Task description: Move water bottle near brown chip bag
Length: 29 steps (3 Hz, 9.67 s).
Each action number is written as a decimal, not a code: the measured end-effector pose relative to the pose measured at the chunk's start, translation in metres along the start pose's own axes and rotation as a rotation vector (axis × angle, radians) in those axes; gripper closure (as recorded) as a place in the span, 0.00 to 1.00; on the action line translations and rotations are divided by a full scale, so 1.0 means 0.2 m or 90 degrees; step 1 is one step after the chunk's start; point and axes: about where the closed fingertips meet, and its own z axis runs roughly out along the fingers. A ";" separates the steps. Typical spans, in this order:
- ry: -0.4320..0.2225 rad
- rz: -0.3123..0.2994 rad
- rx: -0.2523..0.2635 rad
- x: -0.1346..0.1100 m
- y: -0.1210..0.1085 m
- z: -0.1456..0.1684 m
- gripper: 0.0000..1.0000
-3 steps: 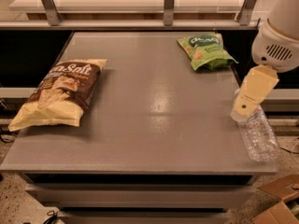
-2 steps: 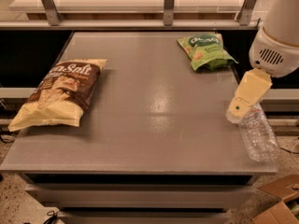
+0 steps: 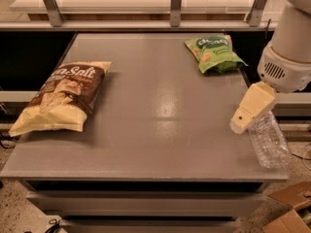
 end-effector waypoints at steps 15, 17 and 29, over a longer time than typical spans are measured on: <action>-0.212 -0.519 0.042 -0.67 0.46 -0.28 1.00; -0.193 -0.649 0.111 -0.93 0.80 -0.37 1.00; -0.110 -0.741 -0.054 -1.34 0.95 0.15 0.00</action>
Offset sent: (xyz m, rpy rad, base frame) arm -0.0175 -0.0084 -0.0311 0.0176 0.0151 -0.2315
